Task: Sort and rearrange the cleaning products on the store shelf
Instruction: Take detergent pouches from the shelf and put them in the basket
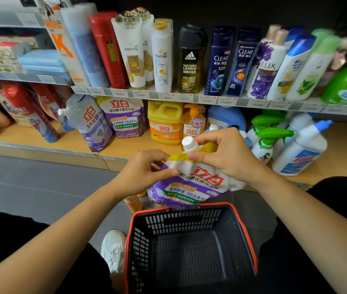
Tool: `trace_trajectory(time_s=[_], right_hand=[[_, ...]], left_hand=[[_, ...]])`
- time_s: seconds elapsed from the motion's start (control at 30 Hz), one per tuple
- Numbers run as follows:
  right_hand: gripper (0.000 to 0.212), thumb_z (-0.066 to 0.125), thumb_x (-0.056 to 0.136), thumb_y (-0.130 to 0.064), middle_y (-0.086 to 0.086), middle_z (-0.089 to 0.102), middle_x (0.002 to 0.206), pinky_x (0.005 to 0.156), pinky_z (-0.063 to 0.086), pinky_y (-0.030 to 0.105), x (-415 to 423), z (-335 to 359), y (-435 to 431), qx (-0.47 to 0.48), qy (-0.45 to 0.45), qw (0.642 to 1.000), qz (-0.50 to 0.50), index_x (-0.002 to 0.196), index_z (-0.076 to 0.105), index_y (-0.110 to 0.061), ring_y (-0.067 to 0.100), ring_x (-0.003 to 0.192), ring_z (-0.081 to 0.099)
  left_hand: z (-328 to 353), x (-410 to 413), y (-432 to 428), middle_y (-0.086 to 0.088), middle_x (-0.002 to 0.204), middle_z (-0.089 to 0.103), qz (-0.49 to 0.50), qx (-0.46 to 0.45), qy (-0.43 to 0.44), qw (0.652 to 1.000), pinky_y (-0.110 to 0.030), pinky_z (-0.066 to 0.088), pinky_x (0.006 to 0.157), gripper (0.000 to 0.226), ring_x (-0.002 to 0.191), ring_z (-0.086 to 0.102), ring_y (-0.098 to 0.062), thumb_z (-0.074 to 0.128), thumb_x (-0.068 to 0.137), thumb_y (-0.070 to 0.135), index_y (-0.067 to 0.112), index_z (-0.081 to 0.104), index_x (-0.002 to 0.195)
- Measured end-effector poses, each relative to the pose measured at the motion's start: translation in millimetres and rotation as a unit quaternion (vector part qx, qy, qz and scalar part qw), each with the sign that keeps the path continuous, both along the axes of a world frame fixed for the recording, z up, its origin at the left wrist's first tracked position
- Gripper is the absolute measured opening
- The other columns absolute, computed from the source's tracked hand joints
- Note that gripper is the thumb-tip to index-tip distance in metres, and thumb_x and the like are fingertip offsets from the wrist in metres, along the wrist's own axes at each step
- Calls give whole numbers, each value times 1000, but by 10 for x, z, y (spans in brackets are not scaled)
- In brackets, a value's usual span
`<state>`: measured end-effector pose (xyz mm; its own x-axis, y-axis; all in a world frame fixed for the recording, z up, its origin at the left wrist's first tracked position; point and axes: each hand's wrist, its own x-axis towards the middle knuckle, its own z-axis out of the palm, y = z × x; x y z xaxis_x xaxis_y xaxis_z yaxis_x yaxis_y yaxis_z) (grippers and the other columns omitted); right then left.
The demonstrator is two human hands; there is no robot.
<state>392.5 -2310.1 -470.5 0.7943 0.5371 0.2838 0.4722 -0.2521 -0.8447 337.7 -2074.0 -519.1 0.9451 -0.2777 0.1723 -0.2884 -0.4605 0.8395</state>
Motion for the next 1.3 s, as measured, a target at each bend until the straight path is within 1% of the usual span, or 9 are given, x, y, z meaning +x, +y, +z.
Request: trace_trajectory(time_s=[0.13, 0.33, 0.5, 0.63, 0.77, 0.9, 0.97, 1.13, 1.3], right_hand=[[24, 82, 77, -16, -27, 73, 81, 67, 51, 11, 34, 6, -31, 31, 22, 999, -17, 96, 74, -28, -5, 77, 69], [29, 81, 78, -18, -7, 77, 93, 69, 57, 19, 72, 70, -88, 38, 13, 998, -51, 107, 76, -14, 5, 80, 72], [26, 81, 79, -22, -5, 75, 92, 69, 58, 21, 148, 58, -155, 29, 8, 995, -99, 105, 74, -22, 8, 82, 73], [25, 78, 85, -22, -9, 73, 91, 70, 51, 14, 302, -65, -188, 15, -9, 988, -155, 109, 73, -24, -4, 78, 65], [45, 77, 86, -19, -6, 63, 119, 90, 44, 13, 432, -161, -205, -59, -46, 984, -160, 129, 65, -14, 5, 107, 57], [58, 86, 76, -21, -6, 60, 119, 85, 42, 7, 240, -312, -79, -91, 6, 993, -77, 130, 62, -21, 16, 108, 62], [55, 89, 71, -25, -7, 63, 119, 88, 48, 16, 51, -353, 22, -82, 43, 995, 21, 119, 66, -32, 11, 106, 64], [73, 92, 63, -39, -5, 62, 126, 105, 42, 20, -321, -479, 303, -66, -84, 993, 45, 128, 66, -17, 5, 119, 57], [31, 77, 84, -15, -10, 74, 108, 91, 53, 27, -314, -442, 489, 67, -58, 996, -24, 115, 74, -22, 5, 104, 67]], left_hand=[[-51, 92, 96, 10, 95, 72, -6, 183, -19, 983, -36, 58, 74, 36, 85, 67, -9, 70, 87, 51, 23, 71, 108], [-99, 93, 149, 5, 114, 74, -46, 152, 73, 985, -39, 58, 88, 54, 99, 70, -13, 73, 81, 48, 17, 66, 125], [-126, 100, 70, 0, 98, 79, -11, 145, 74, 987, -49, 57, 73, 49, 85, 74, -15, 74, 78, 50, 11, 73, 107], [-94, 74, -7, 1, 98, 80, 1, 41, 129, 991, -48, 62, 78, 41, 87, 77, -15, 79, 79, 36, 8, 75, 108], [18, 35, -6, 2, 96, 80, 43, -17, 126, 991, -42, 64, 76, 28, 87, 77, -18, 76, 85, 28, 9, 75, 106], [98, -35, 45, -4, 97, 80, 135, -114, 121, 977, -42, 64, 73, 21, 88, 77, -25, 69, 94, 18, 5, 73, 109], [155, -53, 52, -5, 95, 79, 179, -159, 116, 964, -40, 63, 67, 17, 84, 77, -24, 66, 97, 17, 7, 72, 109], [293, -34, 20, -12, 81, 78, 257, -249, 91, 929, -31, 56, 50, 10, 61, 72, -25, 63, 97, 8, 8, 72, 94], [379, -12, 41, -17, 70, 73, 287, -301, 108, 903, -23, 52, 44, 13, 44, 64, -19, 64, 96, 8, 2, 72, 87]])
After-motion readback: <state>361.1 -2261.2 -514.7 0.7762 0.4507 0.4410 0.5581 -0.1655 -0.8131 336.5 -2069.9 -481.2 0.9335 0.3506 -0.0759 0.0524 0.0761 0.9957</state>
